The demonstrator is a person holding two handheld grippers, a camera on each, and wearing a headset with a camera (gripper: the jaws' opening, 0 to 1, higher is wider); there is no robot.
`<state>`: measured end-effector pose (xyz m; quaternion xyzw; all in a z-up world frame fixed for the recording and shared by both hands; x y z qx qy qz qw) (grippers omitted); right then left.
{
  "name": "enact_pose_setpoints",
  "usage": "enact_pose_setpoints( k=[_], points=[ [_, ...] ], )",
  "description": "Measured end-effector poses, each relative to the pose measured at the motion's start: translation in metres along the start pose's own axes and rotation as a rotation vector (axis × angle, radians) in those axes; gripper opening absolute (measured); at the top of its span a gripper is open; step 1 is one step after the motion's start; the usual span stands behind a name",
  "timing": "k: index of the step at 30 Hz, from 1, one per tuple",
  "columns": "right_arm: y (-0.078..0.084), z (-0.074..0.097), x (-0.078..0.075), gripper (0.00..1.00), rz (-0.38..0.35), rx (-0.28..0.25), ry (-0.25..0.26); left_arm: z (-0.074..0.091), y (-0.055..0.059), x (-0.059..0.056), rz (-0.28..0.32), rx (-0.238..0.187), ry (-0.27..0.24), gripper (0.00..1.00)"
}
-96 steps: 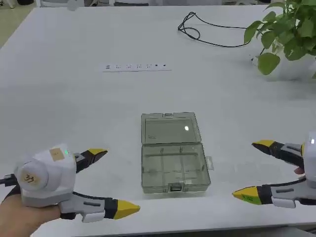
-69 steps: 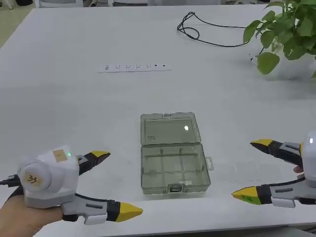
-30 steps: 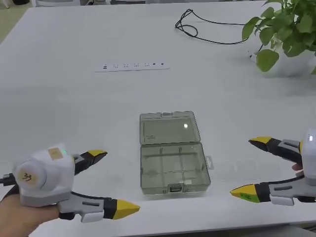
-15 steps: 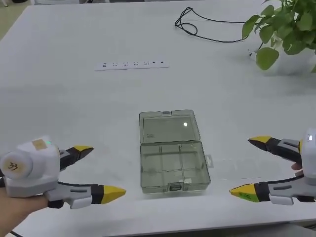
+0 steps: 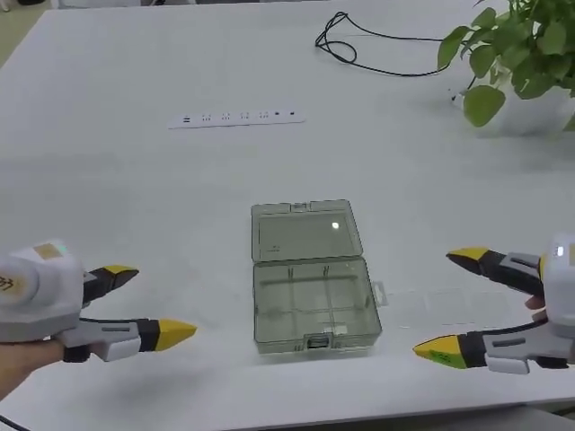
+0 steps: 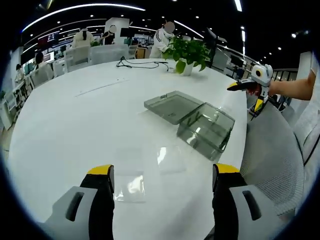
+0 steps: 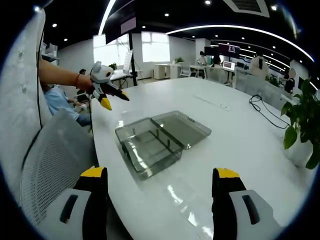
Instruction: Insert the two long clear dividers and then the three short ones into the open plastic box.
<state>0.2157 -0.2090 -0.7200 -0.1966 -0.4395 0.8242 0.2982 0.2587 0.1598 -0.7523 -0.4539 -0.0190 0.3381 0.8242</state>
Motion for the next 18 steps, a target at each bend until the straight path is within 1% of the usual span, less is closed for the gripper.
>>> enact_pose_setpoints(
  k=[2, 3, 4, 6, 7, 9, 11, 13, 15, 16, 18],
  points=[
    [0.000, 0.000, 0.000, 0.87, -0.001, -0.001, 0.000, 0.000, 0.001, 0.004, 0.004, 0.010, -0.009, 0.80],
    [0.000, 0.000, 0.000, 0.87, -0.002, -0.001, 0.000, 0.001, 0.004, 0.007, 0.029, 0.035, -0.023, 0.79],
    [0.000, 0.000, 0.000, 0.87, -0.003, -0.001, 0.000, 0.000, 0.003, 0.009, 0.019, 0.029, -0.022, 0.78],
    [0.000, 0.000, 0.000, 0.86, -0.005, -0.001, 0.001, 0.000, 0.005, 0.013, 0.027, 0.048, -0.033, 0.76],
    [0.001, 0.000, 0.000, 0.86, -0.007, -0.001, 0.001, -0.001, 0.007, 0.016, 0.035, 0.069, -0.041, 0.74],
    [0.001, 0.000, 0.000, 0.86, -0.009, -0.001, 0.002, -0.003, 0.011, 0.020, 0.054, 0.098, -0.049, 0.72],
    [0.001, 0.000, 0.000, 0.86, -0.012, -0.002, 0.002, -0.006, 0.011, 0.023, 0.046, 0.104, -0.051, 0.70],
    [0.001, 0.000, 0.000, 0.86, -0.014, -0.002, 0.003, -0.008, 0.013, 0.025, 0.047, 0.127, -0.056, 0.67],
    [0.000, 0.000, 0.000, 0.86, -0.017, -0.003, 0.004, -0.009, 0.013, 0.027, 0.044, 0.135, -0.064, 0.64],
    [0.000, 0.000, 0.000, 0.86, -0.019, -0.004, 0.004, -0.010, 0.014, 0.029, 0.044, 0.154, -0.076, 0.62],
    [0.000, -0.001, 0.000, 0.86, -0.022, -0.005, 0.006, -0.012, 0.015, 0.033, 0.045, 0.170, -0.088, 0.59]
  ],
)
Point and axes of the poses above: the centre of the closed fingertips' face, and the gripper's own axes: z roughly backward along the fingers, x roughly to its left, y roughly out of its underside, the point moved 5 cm from there along z, roughly backward along the fingers, and after that the axes turned 10 degrees about y, right-handed, at the moved point
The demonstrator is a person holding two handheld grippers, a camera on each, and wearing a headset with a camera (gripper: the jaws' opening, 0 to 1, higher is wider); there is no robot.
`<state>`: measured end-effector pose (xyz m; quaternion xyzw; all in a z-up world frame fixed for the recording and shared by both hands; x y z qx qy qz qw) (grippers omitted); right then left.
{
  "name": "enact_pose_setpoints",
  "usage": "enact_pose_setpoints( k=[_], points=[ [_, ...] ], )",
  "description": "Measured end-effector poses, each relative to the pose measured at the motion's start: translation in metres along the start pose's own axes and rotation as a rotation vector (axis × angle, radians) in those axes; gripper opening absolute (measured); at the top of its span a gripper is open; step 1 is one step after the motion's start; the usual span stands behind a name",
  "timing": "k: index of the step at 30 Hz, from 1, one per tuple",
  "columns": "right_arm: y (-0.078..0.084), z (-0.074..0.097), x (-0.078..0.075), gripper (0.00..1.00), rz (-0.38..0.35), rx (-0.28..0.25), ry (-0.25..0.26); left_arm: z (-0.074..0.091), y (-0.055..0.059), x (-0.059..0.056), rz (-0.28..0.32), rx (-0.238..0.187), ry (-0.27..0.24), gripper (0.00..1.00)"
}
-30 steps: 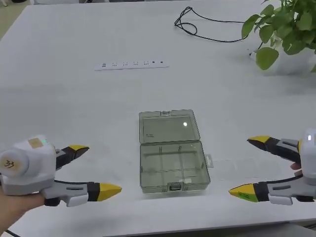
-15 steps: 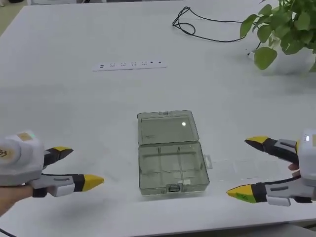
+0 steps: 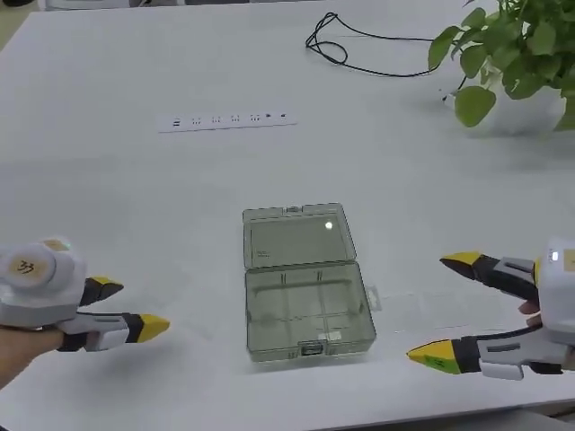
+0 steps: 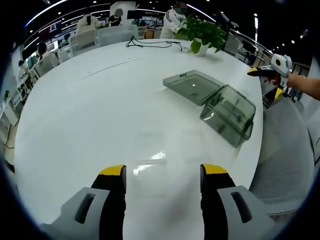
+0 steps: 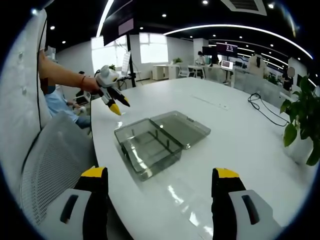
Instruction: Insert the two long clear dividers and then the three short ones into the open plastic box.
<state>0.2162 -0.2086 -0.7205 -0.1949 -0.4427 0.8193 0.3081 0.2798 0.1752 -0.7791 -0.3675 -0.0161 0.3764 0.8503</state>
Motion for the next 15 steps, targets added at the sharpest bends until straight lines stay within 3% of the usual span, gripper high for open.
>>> enact_pose_setpoints(
  k=[4, 15],
  points=[
    [0.000, -0.001, 0.000, 0.86, -0.005, -0.002, 0.001, -0.004, 0.003, 0.007, 0.026, 0.035, -0.023, 0.56],
    [0.001, -0.003, -0.002, 0.86, -0.016, -0.007, 0.003, -0.014, 0.010, 0.012, 0.008, 0.150, -0.046, 0.49]
  ],
)
Point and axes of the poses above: the centre of the closed fingertips' face, and the gripper's own axes: z roughly backward along the fingers, x roughly to its left, y roughly out of its underside, the point moved 5 cm from there along z, roughly backward along the fingers, and after that the axes turned 10 degrees about y, right-handed, at the moved point
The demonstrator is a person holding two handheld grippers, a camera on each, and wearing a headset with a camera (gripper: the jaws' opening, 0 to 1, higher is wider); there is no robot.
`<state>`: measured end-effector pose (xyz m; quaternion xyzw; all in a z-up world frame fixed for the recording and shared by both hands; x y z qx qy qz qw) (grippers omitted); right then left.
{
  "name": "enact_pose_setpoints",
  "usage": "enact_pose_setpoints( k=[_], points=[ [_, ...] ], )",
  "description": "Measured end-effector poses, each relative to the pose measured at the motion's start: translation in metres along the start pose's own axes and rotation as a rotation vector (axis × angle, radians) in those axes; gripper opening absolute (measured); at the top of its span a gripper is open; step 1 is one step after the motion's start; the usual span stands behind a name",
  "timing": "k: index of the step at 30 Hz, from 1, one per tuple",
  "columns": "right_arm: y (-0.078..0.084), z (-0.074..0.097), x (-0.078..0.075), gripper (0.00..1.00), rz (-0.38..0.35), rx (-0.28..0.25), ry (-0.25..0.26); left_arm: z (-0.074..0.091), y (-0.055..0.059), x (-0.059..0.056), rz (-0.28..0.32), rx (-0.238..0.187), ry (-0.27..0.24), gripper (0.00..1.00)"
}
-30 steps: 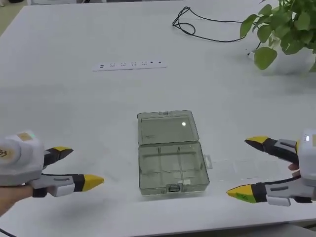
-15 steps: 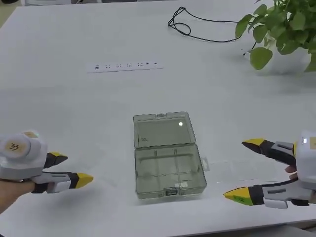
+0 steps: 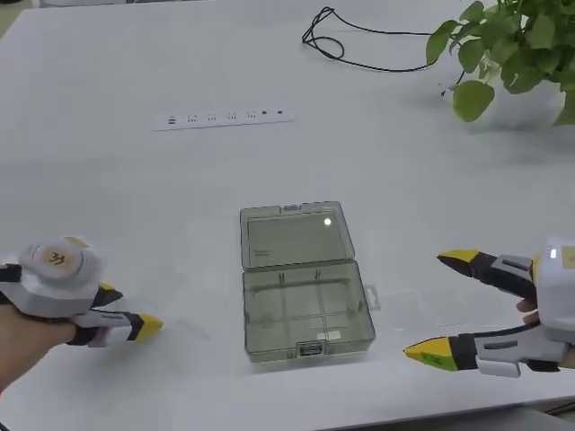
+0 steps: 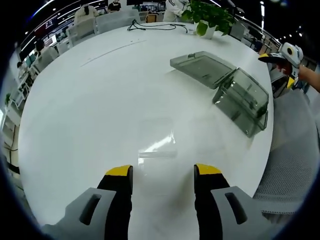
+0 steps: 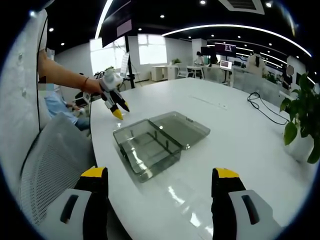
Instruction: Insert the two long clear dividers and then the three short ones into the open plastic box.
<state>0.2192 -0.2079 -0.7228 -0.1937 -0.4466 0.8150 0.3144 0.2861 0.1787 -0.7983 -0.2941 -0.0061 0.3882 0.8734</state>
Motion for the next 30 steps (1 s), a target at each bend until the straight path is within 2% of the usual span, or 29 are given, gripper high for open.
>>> enact_pose_setpoints(
  k=[5, 13, 18, 26, 30],
  points=[
    [0.0010, 0.0003, -0.0002, 0.86, -0.005, 0.000, 0.003, -0.0031, 0.0006, 0.0002, -0.017, 0.044, -0.013, 0.46],
    [0.0003, -0.0001, -0.0015, 0.86, -0.009, -0.005, 0.007, -0.0045, 0.0002, 0.0014, -0.050, 0.092, -0.046, 0.42],
    [-0.0002, -0.0011, -0.0012, 0.86, -0.011, -0.011, 0.008, -0.0049, -0.0003, 0.0016, -0.016, 0.103, -0.060, 0.41],
    [0.0013, -0.0009, -0.0008, 0.86, -0.019, -0.013, 0.011, -0.0059, -0.0022, 0.0007, -0.005, 0.137, -0.061, 0.39],
    [0.0020, -0.0008, -0.0004, 0.86, -0.019, -0.011, 0.012, -0.0060, -0.0032, 0.0007, -0.004, 0.149, -0.060, 0.35]
  ],
)
Point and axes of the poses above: the centre of the closed fingertips' face, and the gripper's own axes: z roughly backward along the fingers, x roughly to its left, y roughly out of its underside, the point moved 5 cm from there along z, roughly backward along the fingers, and after that the axes turned 10 degrees about y, right-handed, at the moved point
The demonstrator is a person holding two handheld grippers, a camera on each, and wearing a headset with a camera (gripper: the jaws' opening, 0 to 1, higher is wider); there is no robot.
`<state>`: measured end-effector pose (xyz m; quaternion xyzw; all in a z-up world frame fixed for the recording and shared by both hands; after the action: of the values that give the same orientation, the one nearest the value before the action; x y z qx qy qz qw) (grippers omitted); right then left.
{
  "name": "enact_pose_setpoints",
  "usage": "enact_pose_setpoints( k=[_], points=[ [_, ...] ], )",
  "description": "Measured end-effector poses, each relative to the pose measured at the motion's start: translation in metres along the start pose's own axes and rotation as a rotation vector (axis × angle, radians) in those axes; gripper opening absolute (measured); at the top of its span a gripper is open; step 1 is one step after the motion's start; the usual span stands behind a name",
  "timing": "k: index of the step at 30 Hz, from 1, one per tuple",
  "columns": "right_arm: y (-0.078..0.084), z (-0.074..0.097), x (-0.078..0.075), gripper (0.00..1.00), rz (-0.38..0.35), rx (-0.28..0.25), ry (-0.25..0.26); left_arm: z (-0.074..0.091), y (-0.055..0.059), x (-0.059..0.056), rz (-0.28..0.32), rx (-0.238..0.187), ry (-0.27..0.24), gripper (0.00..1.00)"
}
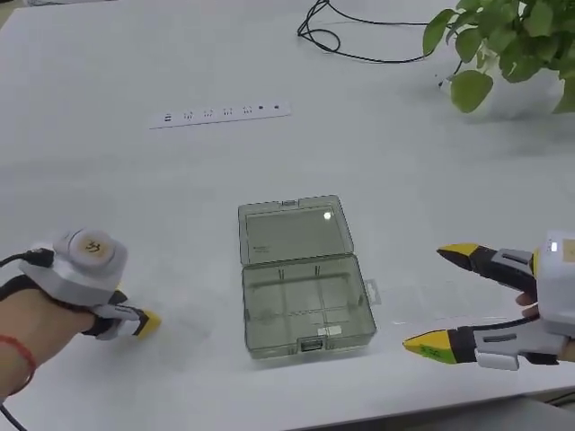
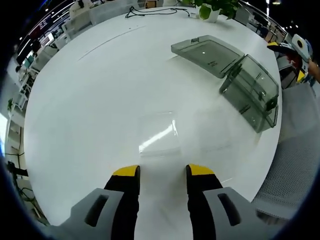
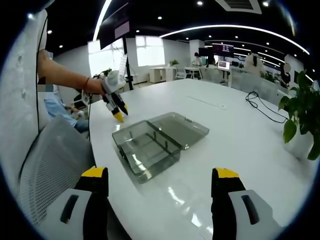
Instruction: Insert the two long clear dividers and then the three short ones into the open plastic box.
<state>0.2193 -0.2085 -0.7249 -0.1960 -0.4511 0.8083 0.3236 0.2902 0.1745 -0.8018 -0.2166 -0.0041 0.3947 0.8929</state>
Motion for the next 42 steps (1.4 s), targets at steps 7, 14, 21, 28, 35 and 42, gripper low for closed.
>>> enact_pose_setpoints(
  k=[7, 14, 21, 28, 35, 42],
  points=[
    [0.0002, 0.0011, 0.0000, 0.85, -0.002, 0.000, 0.003, 0.0013, 0.0006, 0.0001, 0.005, -0.003, 0.003, 0.33],
    [0.0001, 0.0007, 0.0012, 0.85, -0.002, 0.000, 0.001, 0.0020, 0.0008, 0.0014, 0.026, -0.024, 0.009, 0.32],
    [0.0000, 0.0004, 0.0023, 0.85, -0.002, 0.001, 0.000, 0.0022, 0.0013, 0.0009, 0.022, -0.033, 0.014, 0.32],
    [0.0003, -0.0003, 0.0035, 0.85, -0.001, 0.005, -0.003, 0.0031, 0.0020, 0.0003, 0.035, -0.048, 0.014, 0.31],
    [-0.0021, -0.0008, 0.0041, 0.84, 0.001, 0.004, -0.006, 0.0038, 0.0033, -0.0002, 0.057, -0.073, 0.022, 0.31],
    [-0.0042, -0.0012, 0.0052, 0.84, 0.007, 0.007, -0.010, 0.0064, 0.0047, -0.0029, 0.087, -0.102, 0.031, 0.30]
  ],
)
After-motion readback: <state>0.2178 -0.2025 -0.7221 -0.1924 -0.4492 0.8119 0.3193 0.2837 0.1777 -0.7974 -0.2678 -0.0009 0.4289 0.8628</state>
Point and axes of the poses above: the centre of the closed fingertips' face, and the gripper's own axes: z roughly backward along the fingers, x roughly to its left, y roughly out of its underside, the point moved 5 cm from there along z, roughly backward along the fingers, and after that the axes turned 10 degrees about y, right-handed, at the moved point
